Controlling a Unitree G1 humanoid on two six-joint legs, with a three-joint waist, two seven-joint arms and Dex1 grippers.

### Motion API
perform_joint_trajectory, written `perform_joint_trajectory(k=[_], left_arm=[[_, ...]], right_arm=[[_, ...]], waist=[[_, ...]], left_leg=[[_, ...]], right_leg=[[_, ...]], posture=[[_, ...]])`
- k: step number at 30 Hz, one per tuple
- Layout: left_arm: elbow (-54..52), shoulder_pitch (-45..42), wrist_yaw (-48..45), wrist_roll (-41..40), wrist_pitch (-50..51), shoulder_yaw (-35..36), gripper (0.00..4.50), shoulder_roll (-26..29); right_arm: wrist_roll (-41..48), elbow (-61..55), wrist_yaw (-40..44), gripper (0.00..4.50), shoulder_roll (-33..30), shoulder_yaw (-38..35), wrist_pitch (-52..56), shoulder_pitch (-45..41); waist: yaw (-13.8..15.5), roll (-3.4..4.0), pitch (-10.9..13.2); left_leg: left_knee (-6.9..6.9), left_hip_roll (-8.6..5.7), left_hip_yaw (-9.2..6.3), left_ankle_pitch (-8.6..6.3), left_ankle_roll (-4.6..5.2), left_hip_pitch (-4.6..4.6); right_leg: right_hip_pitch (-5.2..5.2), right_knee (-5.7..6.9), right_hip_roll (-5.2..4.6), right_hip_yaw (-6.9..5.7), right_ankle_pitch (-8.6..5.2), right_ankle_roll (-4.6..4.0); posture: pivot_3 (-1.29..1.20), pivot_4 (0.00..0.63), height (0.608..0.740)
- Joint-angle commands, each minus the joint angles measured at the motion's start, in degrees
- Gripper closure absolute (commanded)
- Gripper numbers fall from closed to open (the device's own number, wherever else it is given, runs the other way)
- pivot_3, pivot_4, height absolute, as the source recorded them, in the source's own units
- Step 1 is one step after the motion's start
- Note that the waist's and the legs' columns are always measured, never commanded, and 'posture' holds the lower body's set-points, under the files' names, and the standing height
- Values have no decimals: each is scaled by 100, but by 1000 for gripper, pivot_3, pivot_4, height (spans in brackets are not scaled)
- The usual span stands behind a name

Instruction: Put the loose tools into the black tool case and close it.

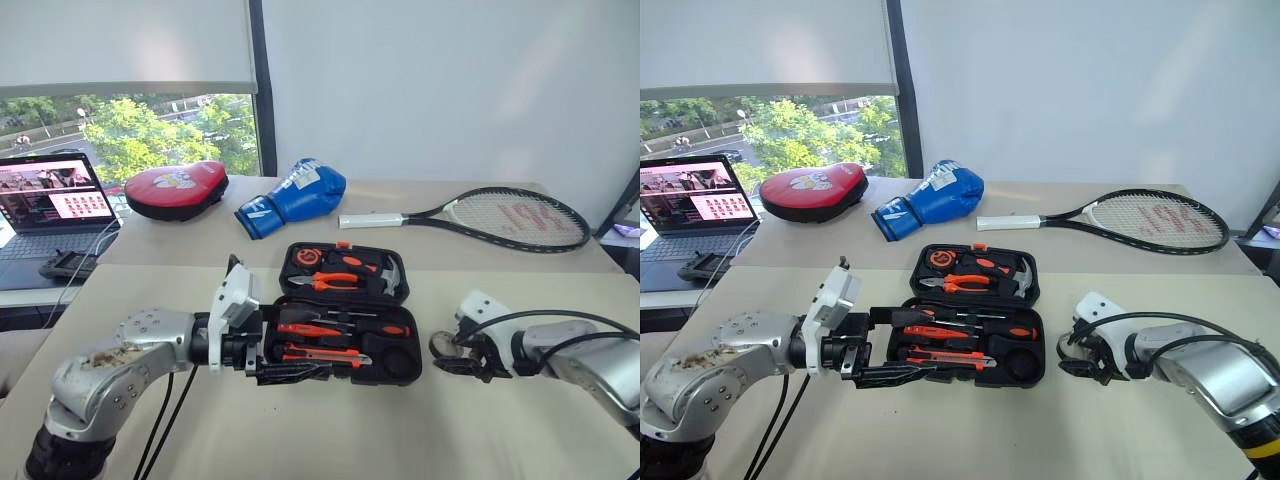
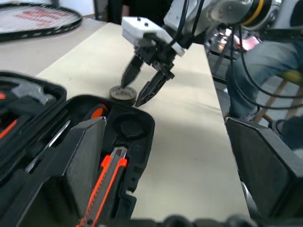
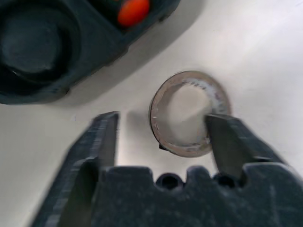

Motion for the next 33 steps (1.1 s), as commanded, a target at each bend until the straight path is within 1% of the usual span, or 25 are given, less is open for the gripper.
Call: perform_joint_trajectory(k=[1, 3, 4, 6, 8, 9, 12, 17, 19, 22, 24, 27, 28, 29, 31, 33], left_arm=[[-249, 162, 213, 68, -299, 209, 161, 7], [-192, 199, 376, 58, -323, 261, 161, -19], [-176, 201, 404, 42, -336, 264, 161, -11], [-160, 195, 437, 10, -358, 250, 161, 2], [-117, 233, 489, 61, -402, 227, 161, -4], [-82, 278, 527, 92, -420, 216, 161, -18], [-51, 417, 594, 211, -501, 149, 161, -22], [-84, 359, 720, 235, -508, 92, 161, -85], [-107, 355, 759, 219, -505, 148, 161, -64], [-184, 445, 674, 34, -484, 311, 161, 19], [-225, 518, 584, -74, -487, 433, 161, 95], [-259, 627, 395, -231, -476, 586, 161, 267], [-256, 654, 347, -237, -487, 603, 161, 320], [-246, 672, 303, -258, -491, 617, 161, 368], [-224, 713, 193, -329, -487, 690, 161, 474], [-157, 771, 88, -370, -489, 772, 161, 579]], right_arm=[[-418, 225, 319, 2749, 36, 54, -279, -176], [-236, 86, 575, 3473, 37, -212, -193, -204], [-171, 21, 682, 3759, 17, -332, -181, -196], [-124, -113, 898, 4431, -127, -569, -231, -97], [-19, -333, 1166, 4477, -298, -885, -310, 23], [282, -576, 1288, 4477, -316, -1102, -63, -41], [919, -1303, 1539, 4477, -245, -1160, 510, -412], [382, -1267, 1167, 4477, 475, 1, 783, -1081], [11, -1134, 1169, 4477, 543, 465, 702, -1175], [-196, -1158, 1562, 4477, 378, 900, 582, -1212], [-217, -1152, 1687, 3738, 390, 970, 605, -1204], [-390, -1054, 1808, 2886, 446, 1116, 541, -1245], [-428, -1039, 1837, 2482, 463, 1132, 536, -1261], [-462, -1022, 1848, 2221, 491, 1136, 541, -1283], [-457, -1011, 1843, 1502, 550, 1011, 591, -1338], [-158, -1088, 1872, 1502, 611, 503, 662, -1306]], waist=[[2, 0, 0], [11, 1, 1], [15, 2, 2], [20, 3, 2], [35, 10, 6], [36, 11, 6], [-10, 15, 8], [-13, 12, 10], [15, 13, 11], [41, 16, 13], [28, 15, 12], [6, 15, 12], [8, 15, 12], [11, 15, 13], [11, 15, 13], [5, 15, 13]], left_leg=[[0, 0, 1, 0, 0, 0], [5, -1, 0, 0, 0, 3], [4, -3, 0, 0, 0, 4], [5, -3, -2, 0, 0, 4], [4, -3, -2, 0, 0, 5], [3, -2, -3, 0, 0, 5], [1, 1, -3, 0, -1, 7], [-4, 11, -7, 5, -15, 17], [-2, 8, -7, 5, -15, 15], [1, -7, -7, 7, -12, 3], [2, -10, -6, 6, -10, 5], [0, -8, -6, 6, -11, 5], [-1, -6, -6, 6, -12, 5], [-2, -5, -7, 7, -14, 5], [-4, -4, -8, 9, -17, 4], [-4, -4, -8, 9, -18, 4]], right_leg=[[0, 0, -1, 0, 0, 0], [9, -1, -1, -5, 1, 1], [10, -1, -4, -4, 3, 4], [10, 0, -4, -5, 5, 6], [11, 1, -5, -4, 6, 7], [10, 2, -6, -4, 6, 7], [10, 2, -7, -2, 6, 7], [12, 2, -5, -2, 11, -4], [11, 4, -6, -1, 13, -6], [0, 7, -15, -8, 13, -6], [1, 5, -17, -7, 14, -4], [2, 1, -14, -14, 14, -3], [0, 1, -13, -17, 13, -2], [0, 1, -10, -22, 12, -2], [1, 0, -8, -29, 10, -2], [1, 0, -7, -30, 10, -2]], posture=[[0, 150, 740], [0, 150, 740], [0, 150, 740], [0, 150, 740], [0, 150, 740], [0, 150, 740], [0, 150, 740], [0, 150, 740], [0, 150, 740], [0, 150, 740], [0, 150, 740], [0, 150, 740], [0, 150, 740], [0, 150, 740], [0, 150, 740], [0, 150, 740]])
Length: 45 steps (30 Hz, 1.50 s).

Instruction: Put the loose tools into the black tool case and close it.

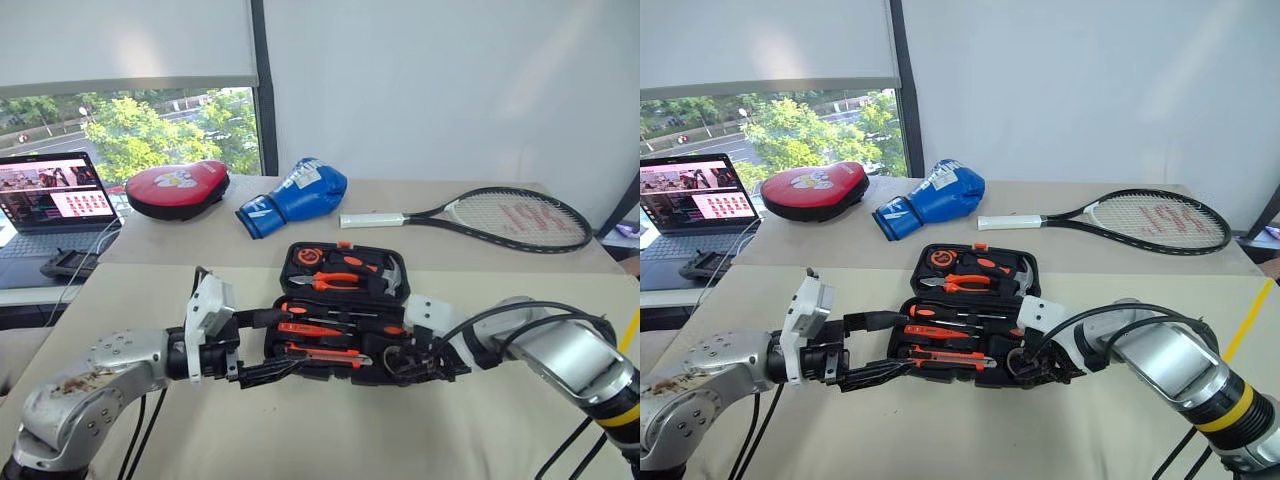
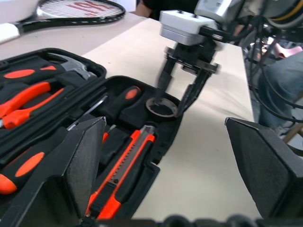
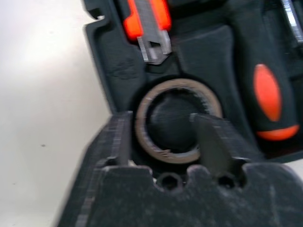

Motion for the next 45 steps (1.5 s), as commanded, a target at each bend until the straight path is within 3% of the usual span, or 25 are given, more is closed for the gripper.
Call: perform_joint_trajectory(k=[1, 7, 8, 11, 16, 19, 27, 28, 29, 32, 40, 42, 45], left_arm=[[-78, 72, -200, -127, -140, 265, 161, 173], [537, -385, 934, -18, 239, 231, 161, -308], [641, -509, 1126, -4, 318, 191, 161, -397], [1088, -1000, 1826, 336, 489, 10, 161, -674], [2885, -2609, 2990, 1259, 872, -627, 161, -1537], [3596, -3174, 3392, 1589, 1079, -791, 161, -1958], [6775, -4648, 3030, 2648, 444, -1071, 161, -2142], [6971, -4727, 2963, 2706, 414, -1057, 161, -2160], [7130, -4786, 2895, 2756, 373, -1045, 161, -2180], [7485, -4882, 2661, 2857, 387, -1034, 866, -2265], [7536, -4922, 2271, 2946, 393, -908, 3798, -2428], [7372, -4849, 2194, 2871, 231, -742, 4439, -2477], [6638, -4553, 1651, 2687, -375, -633, 4439, -2497]], right_arm=[[465, -220, 233, 1502, 85, -585, 114, 75], [839, 330, -757, 1502, 1092, -2327, 23, 318], [825, 421, -867, 1001, 1130, -2508, 53, 350], [749, 634, -1278, 95, 1214, -2823, 220, 356], [379, 2094, -2081, 15, 1745, -2721, 549, -380], [114, 2759, -2147, 15, 1962, -2441, 367, -787], [-449, 5301, -2102, 15, 2547, -2194, -199, -2105], [-512, 5512, -2081, 517, 2586, -2170, -294, -2195], [-586, 5685, -2044, 676, 2612, -2128, -393, -2266], [-745, 6129, -1901, 1734, 2700, -2067, -616, -2418], [-964, 6262, -1497, 4460, 2739, -2017, -1004, -2450], [-841, 6033, -1398, 4500, 2780, -2160, -1097, -2354], [-661, 5224, -1307, 4500, 2819, -2409, -1527, -1996]], waist=[[-6, 0, 0], [-4, 0, 2], [8, 0, 2], [64, 0, 2], [46, -4, 4], [1, -3, 4], [-159, -4, 5], [-166, -4, 5], [-172, -4, 5], [-170, -4, 5], [-164, -3, 5], [-159, -3, 5], [-166, -3, 5]], left_leg=[[0, 0, 0, 0, 0, 0], [4, -1, -1, 1, -1, 7], [4, -1, -3, 1, -1, 10], [5, -10, -9, 5, -2, 16], [5, -20, -7, 13, -2, 31], [-1, -30, -5, 30, 3, 26], [-15, -37, 14, 41, -2, -9], [-19, -34, 13, 41, -3, -7], [-20, -35, 14, 40, -3, -7], [-27, -37, 13, 40, -5, -15], [-15, -45, 12, 47, -17, 0], [-15, -48, 8, 47, -18, -1], [-15, -51, 5, 47, -18, -2]], right_leg=[[-1, 0, 0, 1, 0, 0], [12, 5, 0, 4, 5, 3], [16, 5, 1, 3, 10, 1], [26, 6, -2, 2, 16, 2], [42, 14, 3, 2, 19, 0], [38, 7, 7, 3, 32, -1], [-18, 44, 11, 8, 26, 12], [-20, 48, 10, 8, 22, 19], [-23, 56, 8, 8, 17, 26], [-35, 58, 2, 5, 14, 31], [-25, 86, -14, 10, 14, 31], [-27, 90, -22, 8, 15, 30], [-31, 92, -28, 12, 16, 28]], posture=[[0, 150, 740], [0, 150, 740], [0, 150, 740], [0, 150, 740], [0, 150, 740], [0, 150, 740], [0, 150, 740], [0, 150, 740], [0, 150, 740], [0, 150, 740], [0, 150, 740], [0, 150, 740], [0, 150, 740]])
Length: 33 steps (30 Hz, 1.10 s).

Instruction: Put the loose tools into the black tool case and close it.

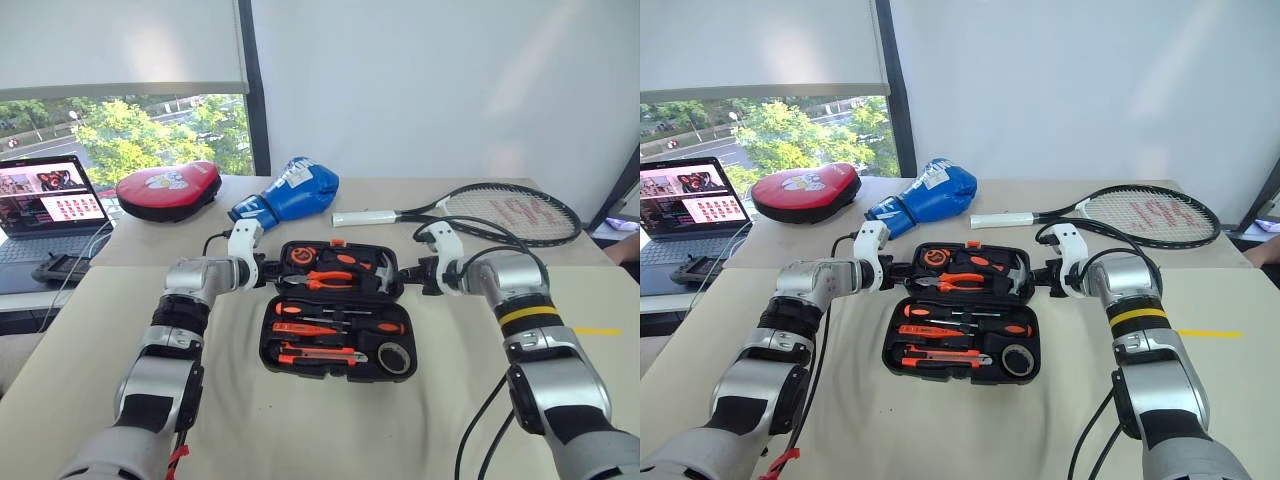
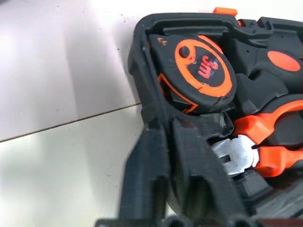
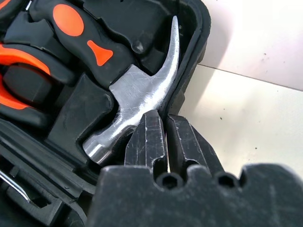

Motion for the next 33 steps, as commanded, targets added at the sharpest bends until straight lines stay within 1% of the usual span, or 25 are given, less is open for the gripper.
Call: perform_joint_trajectory(k=[1, 3, 5, 7, 9, 10, 12, 14, 17, 18, 19, 20, 21, 22, 24, 25, 26, 27, 28, 29, 30, 31, 33], left_arm=[[-1107, 318, -807, -179, -801, 3, 4439, -66], [-1729, 731, -1043, 100, -1683, -169, 4439, 40], [-2259, 1132, -1202, 212, -2381, -168, 4439, 123], [-2788, 1607, -1362, 399, -3079, -218, 4439, 277], [-3219, 2108, -1412, 589, -3809, -206, 4439, 387], [-3440, 2421, -1588, 630, -4171, -224, 4439, 492], [-3751, 3076, -1838, 872, -4935, -281, 4439, 779], [-3819, 3425, -1820, 969, -5192, -205, 4439, 921], [-3750, 3806, -2065, 781, -5311, 0, 4439, 1185], [-3724, 3899, -2105, 666, -5186, 94, 4135, 1244], [-3650, 4016, -2165, 553, -5028, 217, 3775, 1345], [-3601, 4151, -2269, 375, -4784, 359, 3652, 1460], [-3574, 4244, -2345, 248, -4614, 453, 3256, 1542], [-3507, 4338, -2423, 187, -4578, 580, 2800, 1672], [-3463, 4458, -2538, 42, -4407, 753, 2160, 1857], [-3411, 4505, -2585, 8, -4381, 842, 1843, 1950], [-3327, 4538, -2657, -53, -4307, 937, 1474, 2049], [-3250, 4549, -2710, -79, -4271, 1008, 1440, 2123], [-3206, 4528, -2748, -122, -4220, 1054, 1440, 2162], [-3215, 4492, -2758, -195, -4111, 1081, 1440, 2164], [-3245, 4444, -2776, -250, -4031, 1077, 1440, 2161], [-3280, 4409, -2805, -283, -3978, 1069, 1440, 2157], [-3442, 4362, -2854, -475, -3680, 1083, 1440, 2143]], right_arm=[[373, -1345, 247, 4500, 87, -433, -680, 370], [452, -2350, 262, 4500, 65, -550, -949, 888], [238, -3338, 225, 4500, -41, -483, -1475, 1504], [80, -4262, 163, 4500, -130, -451, -1870, 2079], [1, -5083, -33, 4500, -159, -515, -1996, 2574], [-94, -5495, -63, 4500, -251, -504, -2113, 2882], [-522, -6219, -148, 4500, -500, -526, -2644, 3683], [-584, -6635, -168, 4500, -616, -632, -2771, 4198], [-611, -7013, 99, 4500, -1036, -868, -2864, 4919], [-521, -7112, 165, 4500, -1107, -999, -2839, 5155], [-287, -7274, 308, 4500, -1183, -1239, -2689, 5465], [-107, -7462, 519, 4500, -1330, -1471, -2576, 5794], [18, -7595, 670, 3733, -1439, -1631, -2503, 6022], [444, -7843, 995, 3442, -1620, -1908, -2159, 6368], [652, -8138, 1386, 2752, -1962, -2230, -1986, 6864], [712, -8189, 1259, 2479, -1925, -2384, -1940, 6887], [972, -8292, 1277, 2138, -1946, -2596, -1746, 6995], [1130, -8382, 1387, 1707, -2011, -2751, -1624, 7141], [1221, -8442, 1461, 1436, -2051, -2822, -1559, 7258], [1373, -8498, 1531, 983, -2078, -2871, -1459, 7364], [1558, -8591, 1611, 754, -2110, -2893, -1340, 7495], [1647, -8685, 1666, 427, -2147, -2884, -1295, 7610], [2027, -8942, 1816, 427, -2214, -2887, -1112, 7852]], waist=[[-3, 0, 0], [-5, 1, 1], [-2, 2, 1], [-3, 2, 1], [-11, 4, 2], [-15, 4, 2], [-6, 6, 4], [9, 7, 4], [32, 8, 5], [45, 9, 6], [53, 10, 11], [64, 11, 12], [74, 14, 14], [83, 14, 14], [103, 10, 17], [118, 7, 18], [127, -4, 19], [132, -3, 19], [144, -3, 19], [149, -2, 18], [159, -2, 19], [180, -3, 19], [214, -3, 19]], left_leg=[[-4, 0, 0, 0, 0, -6], [-5, 1, 0, 0, -1, -17], [-6, 2, 1, 1, -4, -39], [-2, -3, 3, 2, -6, -88], [-3, -8, 5, 4, -8, -92], [-6, -6, 6, 4, -9, -93], [-6, -5, 13, 4, -9, -92], [-6, -2, 14, 3, -9, -83], [7, -3, 21, 3, -6, -67], [12, -4, 24, 4, -2, -57], [11, -3, 23, 2, 1, -27], [9, 4, 23, -3, 9, 3], [8, 11, 22, -8, 15, 23], [7, 24, 21, -21, 29, 31], [9, 38, 20, -27, 42, 34], [13, 42, 20, -33, 52, 33], [15, 47, 18, -41, 67, 32], [23, 60, 18, -41, 67, 34], [24, 61, 19, -41, 66, 33], [24, 60, 19, -41, 66, 33], [24, 62, 19, -41, 65, 39], [23, 64, 17, -41, 65, 38], [24, 63, 14, -41, 64, 33]], right_leg=[[-7, -2, 1, 1, 0, 0], [-25, 3, -1, 2, 1, -1], [-54, 8, 0, 1, 1, -1], [-112, 14, 0, 0, 1, -1], [-121, 17, 2, -8, 1, -1], [-120, 8, 4, -12, 1, -1], [-118, 2, 4, -13, 0, -1], [-106, -1, 4, -13, 0, 0], [-88, -16, 0, -6, -1, 0], [-78, -12, -4, 1, -1, 0], [-41, -13, -5, 1, 0, -2], [-9, -16, -5, -1, 0, -3], [11, -16, -5, -3, -1, -3], [17, -17, -6, 2, -3, -5], [18, -14, -3, 7, -3, -7], [17, -12, 0, 7, -1, -10], [18, -13, 0, 6, 2, -14], [19, -16, 1, 4, 9, -25], [18, -16, 0, 3, 10, -27], [19, -15, -2, 4, 10, -28], [21, -15, -4, 5, 10, -28], [23, -16, -6, 3, 10, -29], [19, -15, -9, 3, 10, -30]], posture=[[0, 150, 740], [0, 150, 740], [0, 150, 740], [0, 150, 740], [0, 150, 740], [0, 150, 740], [0, 150, 740], [0, 150, 740], [0, 150, 740], [0, 150, 740], [0, 150, 740], [0, 150, 740], [0, 150, 740], [0, 150, 740], [0, 150, 740], [0, 150, 740], [0, 150, 740], [0, 150, 740], [0, 150, 740], [0, 150, 740], [0, 150, 740], [0, 150, 740], [0, 150, 740]])
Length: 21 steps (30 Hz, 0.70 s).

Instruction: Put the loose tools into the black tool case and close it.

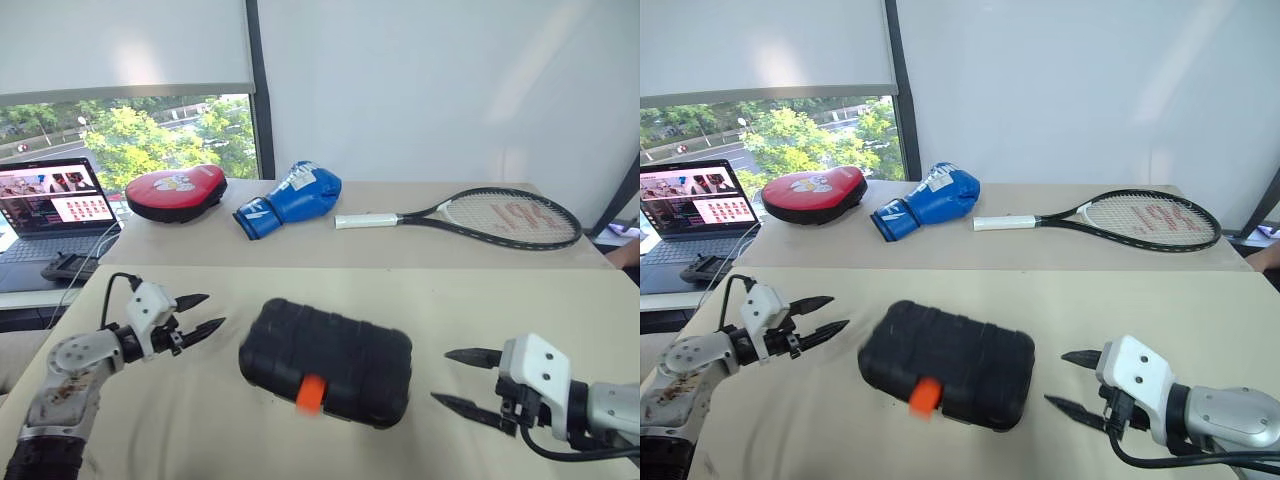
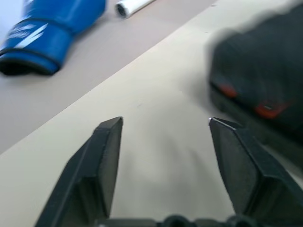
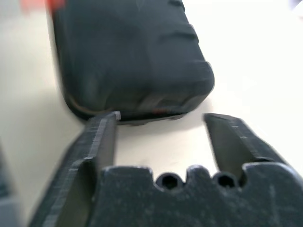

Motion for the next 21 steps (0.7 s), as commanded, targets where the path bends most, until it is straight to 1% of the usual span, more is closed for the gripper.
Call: perform_joint_trajectory(k=[1, 2, 3, 4, 6, 9, 10, 11, 12, 13, 16, 18, 21], left_arm=[[-413, -127, -162, -457, 526, 78, 1440, 38], [-525, -127, -216, -583, 713, 83, 1440, 59], [-602, -123, -248, -659, 838, 87, 1440, 78], [-786, -81, -369, -881, 1154, 99, 1695, 159], [-1112, 7, -604, -1256, 1729, 113, 2207, 348], [-1506, 99, -895, -1687, 2424, 182, 3257, 700], [-1637, 148, -1008, -1818, 2606, 221, 3659, 837], [-1746, 185, -1078, -1919, 2743, 262, 3886, 934], [-1853, 217, -1078, -1989, 2838, 304, 4406, 990], [-1974, 258, -1081, -2036, 2895, 364, 4488, 1050], [-2439, 439, -1114, -2284, 3144, 645, 4488, 1276], [-2746, 598, -1199, -2543, 3370, 878, 4488, 1449], [-3123, 794, -1217, -2780, 3581, 1162, 4488, 1610]], right_arm=[[651, -578, 240, 605, -162, -138, 290, 299], [721, -640, 252, 922, -228, -58, 348, 332], [757, -672, 242, 1141, -284, -7, 381, 345], [838, -737, 272, 1642, -374, 204, 413, 303], [874, -751, 242, 2296, -504, 758, 466, -3], [349, -453, 174, 3253, -739, 1989, 486, -927], [149, -311, 64, 3666, -716, 2444, 590, -1363], [-41, -188, -10, 3908, -701, 2817, 673, -1713], [-223, -82, -73, 4352, -709, 3099, 703, -1978], [-452, 96, -241, 4457, -616, 3409, 791, -2327], [-1003, 771, -871, 4457, -231, 3962, 1319, -3374], [-1139, 1222, -1150, 4457, -16, 4024, 1767, -3997], [-1252, 1785, -1256, 4457, 140, 4105, 2000, -4666]], waist=[[15, 0, 0], [15, -1, 0], [13, -2, 0], [13, -2, 0], [-18, -17, 6], [-82, -27, 13], [-76, -26, 14], [-84, -30, 17], [-82, -30, 21], [-75, -30, 23], [-74, -41, 30], [-110, -65, 41], [-119, -56, 54]], left_leg=[[0, 0, 1, 0, 0, -3], [-2, 0, 0, 1, -2, -5], [-2, 2, 0, 2, -10, -5], [-2, 2, 0, 16, -38, -6], [-2, 2, 1, 15, -38, -5], [-3, 9, 2, 14, -38, -5], [-5, 9, 4, 13, -37, -5], [-4, 8, 3, 13, -36, -7], [-7, 10, 3, 14, -38, -4], [-8, 11, 3, 16, -39, -8], [-13, 9, 2, 34, -70, -11], [-12, 23, 1, 38, -82, -10], [-9, 21, 2, 47, -90, -11]], right_leg=[[-3, 0, 0, 2, 1, -1], [-4, -1, -4, 2, 1, -1], [-4, -1, -8, 3, 1, -1], [-5, -2, -9, 3, 1, -1], [-5, -3, -9, 5, 1, -2], [-12, -2, -4, 5, -5, -11], [-16, 0, -1, 5, -9, -16], [-17, 0, 1, 2, -10, -17], [-18, 2, 5, 1, -13, -21], [-23, 4, 7, -1, -14, -24], [-28, 8, 13, -7, -18, -33], [-25, 4, 13, -6, -10, -48], [-28, 6, 9, -6, -3, -75]], posture=[[0, 150, 740], [0, 150, 740], [0, 150, 740], [0, 150, 740], [0, 150, 740], [0, 150, 740], [0, 150, 740], [0, 150, 740], [0, 150, 740], [0, 150, 740], [0, 150, 740], [0, 150, 740], [0, 150, 740]])
